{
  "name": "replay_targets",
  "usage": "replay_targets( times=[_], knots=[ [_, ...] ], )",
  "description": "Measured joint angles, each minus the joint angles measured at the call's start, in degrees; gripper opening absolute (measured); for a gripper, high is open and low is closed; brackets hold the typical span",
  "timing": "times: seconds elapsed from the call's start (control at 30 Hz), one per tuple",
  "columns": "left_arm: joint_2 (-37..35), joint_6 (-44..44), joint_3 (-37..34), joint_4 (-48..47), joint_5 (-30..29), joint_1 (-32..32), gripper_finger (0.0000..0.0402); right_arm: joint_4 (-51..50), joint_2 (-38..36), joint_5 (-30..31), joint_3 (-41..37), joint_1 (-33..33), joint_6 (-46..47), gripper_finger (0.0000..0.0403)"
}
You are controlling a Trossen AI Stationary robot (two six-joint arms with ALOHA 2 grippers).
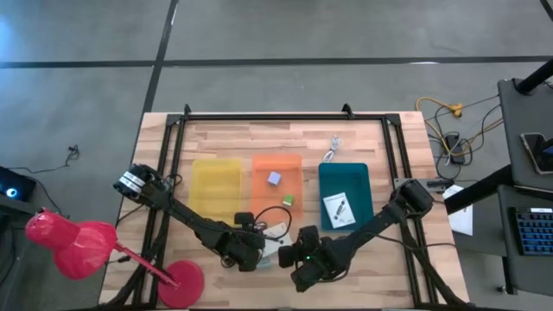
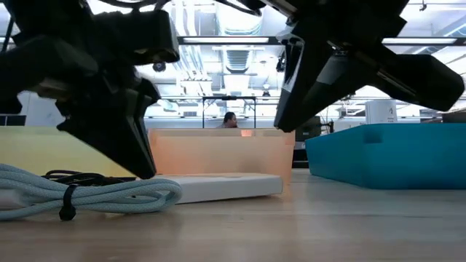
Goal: Pick and place items into bin
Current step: Put the white card reader box into the blue bin
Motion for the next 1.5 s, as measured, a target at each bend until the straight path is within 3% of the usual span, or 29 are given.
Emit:
replay_targets(
  times=[0.27,0.87,1.0,1.13,1.5],
  knots=[
    [0.57,-3.78,-1.74,0.77,0.73,-0.03,0.0000,2.12,-0.02,-2.94,-0.05,-0.31,-0.79,0.0024],
    [0.79,-8.22,-5.96,2.76,5.05,-0.86,0.0000,4.76,0.41,-3.49,-1.66,-0.48,-0.10,0.0164],
    [0.79,-10.30,-8.62,6.56,5.72,-0.84,0.0000,9.25,2.85,-7.66,-3.35,-1.84,1.25,0.0175],
    [0.79,-10.10,-8.92,7.08,5.89,-0.84,0.0000,18.35,3.96,-7.17,-4.86,-2.88,1.43,0.0179],
    [0.77,-10.02,-11.27,10.55,6.13,-0.86,0.0000,16.07,4.13,-3.98,-5.17,-5.21,2.15,0.0180]
  ],
)
